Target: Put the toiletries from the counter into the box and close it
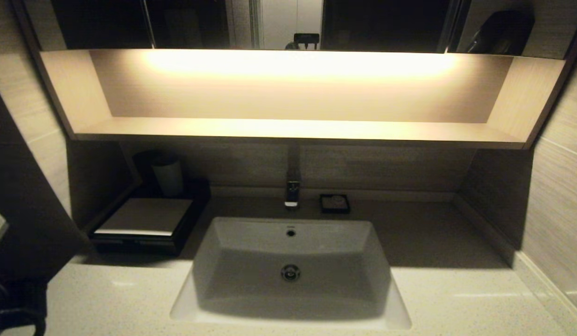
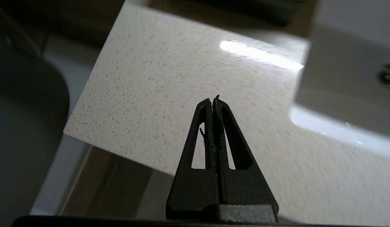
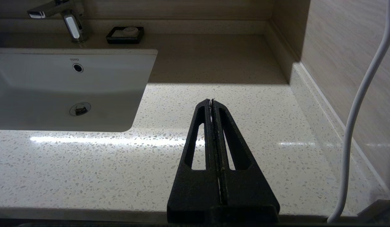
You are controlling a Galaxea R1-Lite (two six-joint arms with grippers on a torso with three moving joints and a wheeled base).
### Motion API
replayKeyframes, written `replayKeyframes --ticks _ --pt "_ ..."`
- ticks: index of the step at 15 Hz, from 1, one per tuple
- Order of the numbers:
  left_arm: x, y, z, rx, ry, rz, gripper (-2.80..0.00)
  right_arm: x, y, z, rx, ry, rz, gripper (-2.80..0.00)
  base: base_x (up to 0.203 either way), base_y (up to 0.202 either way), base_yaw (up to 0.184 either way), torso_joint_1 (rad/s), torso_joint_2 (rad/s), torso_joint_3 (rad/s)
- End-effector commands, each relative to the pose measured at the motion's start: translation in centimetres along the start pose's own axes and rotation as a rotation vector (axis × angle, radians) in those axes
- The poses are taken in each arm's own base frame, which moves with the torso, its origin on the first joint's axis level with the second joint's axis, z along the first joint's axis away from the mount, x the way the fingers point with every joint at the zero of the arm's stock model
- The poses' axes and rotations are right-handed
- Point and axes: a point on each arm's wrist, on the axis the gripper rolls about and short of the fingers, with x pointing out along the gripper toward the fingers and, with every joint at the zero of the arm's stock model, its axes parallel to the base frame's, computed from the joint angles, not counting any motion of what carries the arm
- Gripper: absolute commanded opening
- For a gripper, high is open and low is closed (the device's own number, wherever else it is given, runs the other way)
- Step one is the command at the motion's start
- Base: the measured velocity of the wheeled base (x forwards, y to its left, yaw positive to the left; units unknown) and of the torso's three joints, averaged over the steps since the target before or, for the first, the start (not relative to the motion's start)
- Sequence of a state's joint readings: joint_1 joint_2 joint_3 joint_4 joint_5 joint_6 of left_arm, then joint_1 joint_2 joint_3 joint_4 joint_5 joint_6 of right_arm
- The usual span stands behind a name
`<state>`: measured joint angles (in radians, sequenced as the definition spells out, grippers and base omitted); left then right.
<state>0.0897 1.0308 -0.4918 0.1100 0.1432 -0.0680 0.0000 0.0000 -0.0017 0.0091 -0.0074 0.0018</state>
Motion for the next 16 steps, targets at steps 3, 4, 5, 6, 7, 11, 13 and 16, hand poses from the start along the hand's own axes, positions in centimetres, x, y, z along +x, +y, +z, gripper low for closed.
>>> replayKeyframes --ticks 3,4,5,6,7,11,13,16 --pt "-5.2 0.9 -5.5 0.032 -0.242 -0.057 -2.80 0.0 0.0 0.0 0.000 0.000 0.000 -2.80 0.000 0.000 0.000 0.000 0.00 0.000" --pt "-5.6 1.1 -6.5 0.039 -0.274 -0.066 -2.80 0.0 0.0 0.0 0.000 0.000 0.000 -2.80 0.000 0.000 0.000 0.000 0.00 0.000" --pt "-6.0 1.2 -7.3 0.045 -0.310 -0.076 -2.80 0.0 0.0 0.0 0.000 0.000 0.000 -2.80 0.000 0.000 0.000 0.000 0.00 0.000" --pt "-6.5 1.3 -8.0 0.055 -0.347 -0.085 -2.80 0.0 0.0 0.0 0.000 0.000 0.000 -2.80 0.000 0.000 0.000 0.000 0.00 0.000" --pt "-6.8 1.5 -8.5 0.068 -0.381 -0.088 -2.80 0.0 0.0 0.0 0.000 0.000 0.000 -2.80 0.000 0.000 0.000 0.000 0.00 0.000" --pt "-8.1 1.9 -10.4 0.109 -0.516 -0.090 -2.80 0.0 0.0 0.0 0.000 0.000 0.000 -2.80 0.000 0.000 0.000 0.000 0.00 0.000" --pt "-8.5 2.0 -11.1 0.113 -0.563 -0.110 -2.80 0.0 0.0 0.0 0.000 0.000 0.000 -2.80 0.000 0.000 0.000 0.000 0.00 0.000" --pt "-8.6 2.1 -12.0 0.113 -0.608 -0.128 -2.80 0.0 0.0 0.0 0.000 0.000 0.000 -2.80 0.000 0.000 0.000 0.000 0.00 0.000"
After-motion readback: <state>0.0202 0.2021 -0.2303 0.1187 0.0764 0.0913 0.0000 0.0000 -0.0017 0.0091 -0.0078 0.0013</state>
